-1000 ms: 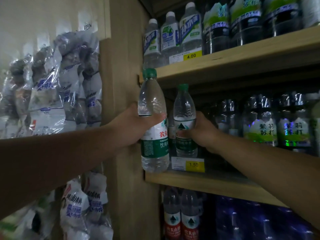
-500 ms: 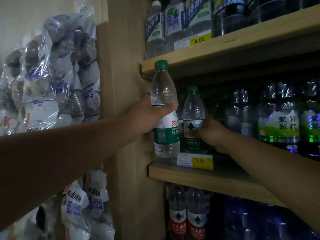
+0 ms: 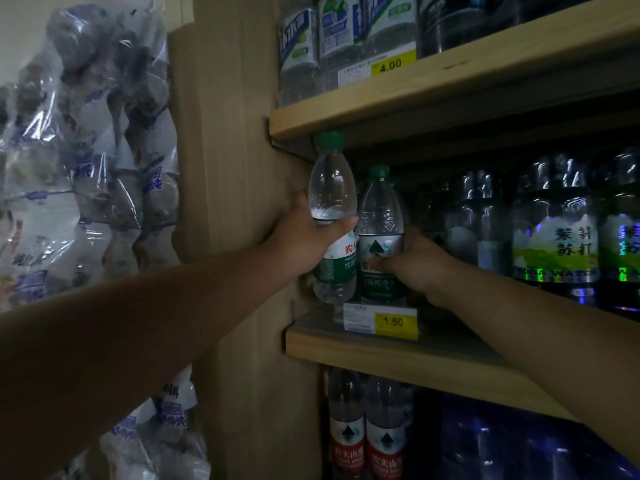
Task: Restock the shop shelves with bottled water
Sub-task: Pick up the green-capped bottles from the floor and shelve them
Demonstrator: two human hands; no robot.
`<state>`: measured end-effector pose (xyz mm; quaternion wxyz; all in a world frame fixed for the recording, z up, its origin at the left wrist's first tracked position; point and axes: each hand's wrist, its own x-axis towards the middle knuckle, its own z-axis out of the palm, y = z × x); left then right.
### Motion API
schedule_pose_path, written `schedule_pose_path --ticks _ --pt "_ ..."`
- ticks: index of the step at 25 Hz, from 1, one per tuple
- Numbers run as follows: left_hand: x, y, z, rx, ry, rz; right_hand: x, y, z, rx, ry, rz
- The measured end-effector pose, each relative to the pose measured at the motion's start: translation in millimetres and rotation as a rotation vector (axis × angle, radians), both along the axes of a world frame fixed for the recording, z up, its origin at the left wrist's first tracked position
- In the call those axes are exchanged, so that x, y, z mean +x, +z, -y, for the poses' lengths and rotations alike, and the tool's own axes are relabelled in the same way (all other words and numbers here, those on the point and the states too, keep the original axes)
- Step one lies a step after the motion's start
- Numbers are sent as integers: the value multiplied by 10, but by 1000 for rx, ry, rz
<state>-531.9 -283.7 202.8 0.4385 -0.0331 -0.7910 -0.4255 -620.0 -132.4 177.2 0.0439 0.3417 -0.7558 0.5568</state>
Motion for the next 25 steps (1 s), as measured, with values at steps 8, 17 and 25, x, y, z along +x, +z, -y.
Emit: schedule_pose_path --ticks 8,17,25 --pt "-254 -179 60 106 -72 190 -46 -1 15 7 -26 10" --pt "-123 -280 31 88 -38 290 -10 1 -3 69 -55 -19" --pt "-320 -335 14 25 117 209 -193 81 140 197 -169 -49"
